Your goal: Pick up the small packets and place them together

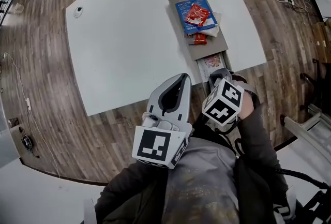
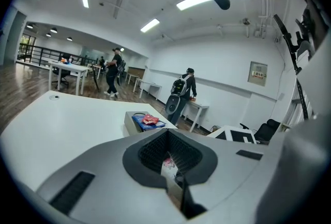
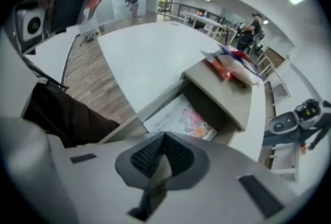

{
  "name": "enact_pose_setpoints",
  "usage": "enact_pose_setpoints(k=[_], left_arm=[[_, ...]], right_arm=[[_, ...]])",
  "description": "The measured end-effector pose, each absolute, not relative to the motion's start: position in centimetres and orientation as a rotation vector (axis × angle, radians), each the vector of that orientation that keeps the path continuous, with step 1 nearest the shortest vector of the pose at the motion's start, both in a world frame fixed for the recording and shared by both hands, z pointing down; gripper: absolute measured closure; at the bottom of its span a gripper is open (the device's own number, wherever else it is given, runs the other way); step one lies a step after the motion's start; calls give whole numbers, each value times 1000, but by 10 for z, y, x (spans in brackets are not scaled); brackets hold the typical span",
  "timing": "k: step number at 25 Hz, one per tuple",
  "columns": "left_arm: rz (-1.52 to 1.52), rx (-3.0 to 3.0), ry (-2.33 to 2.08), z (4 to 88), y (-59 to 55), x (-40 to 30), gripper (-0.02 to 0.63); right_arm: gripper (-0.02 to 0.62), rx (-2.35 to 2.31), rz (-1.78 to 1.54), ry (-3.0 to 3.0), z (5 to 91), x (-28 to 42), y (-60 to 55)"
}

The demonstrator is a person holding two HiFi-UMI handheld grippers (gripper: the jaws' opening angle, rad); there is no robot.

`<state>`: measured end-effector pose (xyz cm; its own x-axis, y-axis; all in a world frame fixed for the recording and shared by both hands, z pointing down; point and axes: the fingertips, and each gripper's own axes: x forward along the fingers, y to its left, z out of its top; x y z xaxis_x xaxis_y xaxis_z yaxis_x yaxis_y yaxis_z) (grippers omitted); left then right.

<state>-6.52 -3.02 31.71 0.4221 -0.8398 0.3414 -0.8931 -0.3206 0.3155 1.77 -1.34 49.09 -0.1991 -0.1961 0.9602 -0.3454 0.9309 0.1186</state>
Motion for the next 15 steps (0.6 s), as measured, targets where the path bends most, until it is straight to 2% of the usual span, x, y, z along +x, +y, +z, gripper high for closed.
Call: enact_pose_setpoints(k=[3, 4, 5, 7, 9, 15], left_arm=[[155, 2245, -1447, 315, -26, -54, 603], [154, 2247, -1444, 315, -26, -52, 603], [153, 2249, -1443, 314, -26, -51, 603], [150, 2250, -1448, 312, -27, -51, 603], [146, 2250, -1461, 310, -30, -54, 603], [130, 2210, -1503, 314, -44, -79, 603]], right_arm=[[588, 490, 186, -1924, 471, 16, -19], [551, 488, 191, -1942, 468, 15, -21], [476, 469, 184, -1939, 468, 14, -21], [375, 389, 132, -1882, 476, 14, -19], [315, 289, 65, -1811, 488, 16, -16], [276, 122, 63, -1778, 497, 10, -20]])
